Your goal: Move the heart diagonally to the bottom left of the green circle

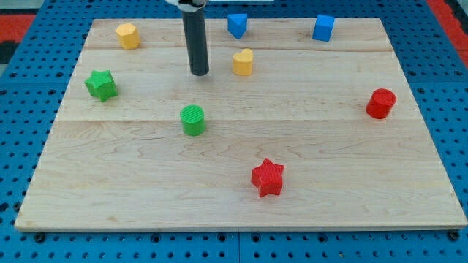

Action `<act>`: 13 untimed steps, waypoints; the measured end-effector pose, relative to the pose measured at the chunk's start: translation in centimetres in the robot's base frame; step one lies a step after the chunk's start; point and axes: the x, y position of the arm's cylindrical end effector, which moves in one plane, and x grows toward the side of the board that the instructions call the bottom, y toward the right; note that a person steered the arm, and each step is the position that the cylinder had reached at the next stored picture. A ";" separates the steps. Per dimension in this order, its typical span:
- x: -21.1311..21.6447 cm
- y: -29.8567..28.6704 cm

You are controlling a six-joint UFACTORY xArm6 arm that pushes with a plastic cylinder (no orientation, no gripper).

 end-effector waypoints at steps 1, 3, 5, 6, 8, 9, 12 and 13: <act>-3.6 0.5; -3.7 10.2; 3.8 8.3; 1.3 6.6; 4.2 -2.0; 10.4 -7.0; 11.1 -9.8; 16.3 -11.8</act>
